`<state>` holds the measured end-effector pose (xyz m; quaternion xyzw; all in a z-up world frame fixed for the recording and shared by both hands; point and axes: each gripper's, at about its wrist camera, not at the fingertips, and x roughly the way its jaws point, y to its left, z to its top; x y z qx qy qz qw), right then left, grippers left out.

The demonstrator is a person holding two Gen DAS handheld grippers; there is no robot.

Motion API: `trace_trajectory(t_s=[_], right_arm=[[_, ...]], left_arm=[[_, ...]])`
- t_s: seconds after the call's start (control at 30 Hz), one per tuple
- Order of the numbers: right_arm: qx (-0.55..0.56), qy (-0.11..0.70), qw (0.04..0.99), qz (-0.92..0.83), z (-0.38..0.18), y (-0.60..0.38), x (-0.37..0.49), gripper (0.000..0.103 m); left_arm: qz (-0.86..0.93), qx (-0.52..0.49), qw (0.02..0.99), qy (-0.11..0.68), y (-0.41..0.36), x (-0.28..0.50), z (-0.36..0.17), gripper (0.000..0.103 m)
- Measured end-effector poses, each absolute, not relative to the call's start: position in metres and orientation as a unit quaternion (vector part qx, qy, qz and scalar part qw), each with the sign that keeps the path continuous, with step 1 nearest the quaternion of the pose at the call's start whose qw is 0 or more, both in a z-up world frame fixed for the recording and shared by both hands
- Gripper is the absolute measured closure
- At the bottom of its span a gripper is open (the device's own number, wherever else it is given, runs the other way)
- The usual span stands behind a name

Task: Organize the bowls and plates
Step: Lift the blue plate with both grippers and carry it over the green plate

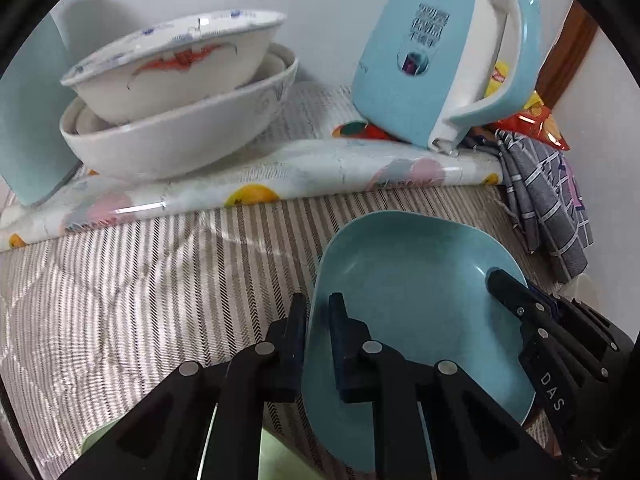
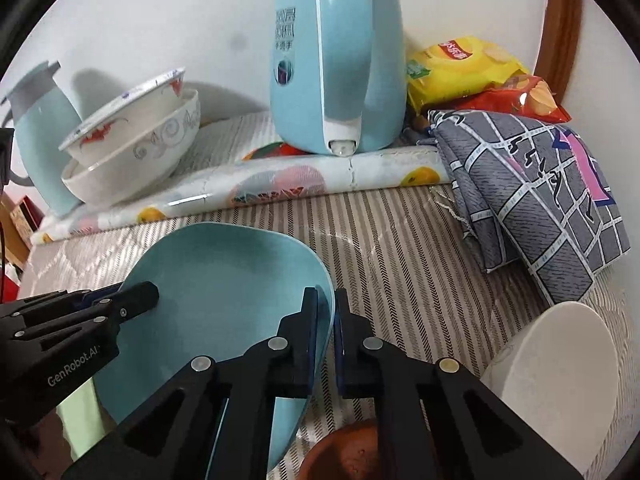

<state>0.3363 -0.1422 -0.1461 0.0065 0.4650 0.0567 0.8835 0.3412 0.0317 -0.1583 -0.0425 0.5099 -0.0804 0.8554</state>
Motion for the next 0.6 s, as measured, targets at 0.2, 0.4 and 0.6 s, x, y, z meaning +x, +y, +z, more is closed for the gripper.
trace_trajectory(t_s=[0.2,0.4,0.6], right_arm=[[0.03,0.453,0.889,0.062,-0.125,-0.148,0.325,0.096],[0.043,0.441,0.895,0.06,-0.103,-0.155,0.301,0.096],[0.064,0.437,0.895,0.067,-0.088,-0.158,0.276,0.096]], left_arm=[[-0.086,-0.037,0.866,0.491,0.032,0.326,-0.135,0.092],[-0.088,-0.022,0.874,0.478,0.026,0.304,-0.113,0.092],[-0.086,-0.025,0.878,0.471,0.031,0.275,-0.095,0.092]])
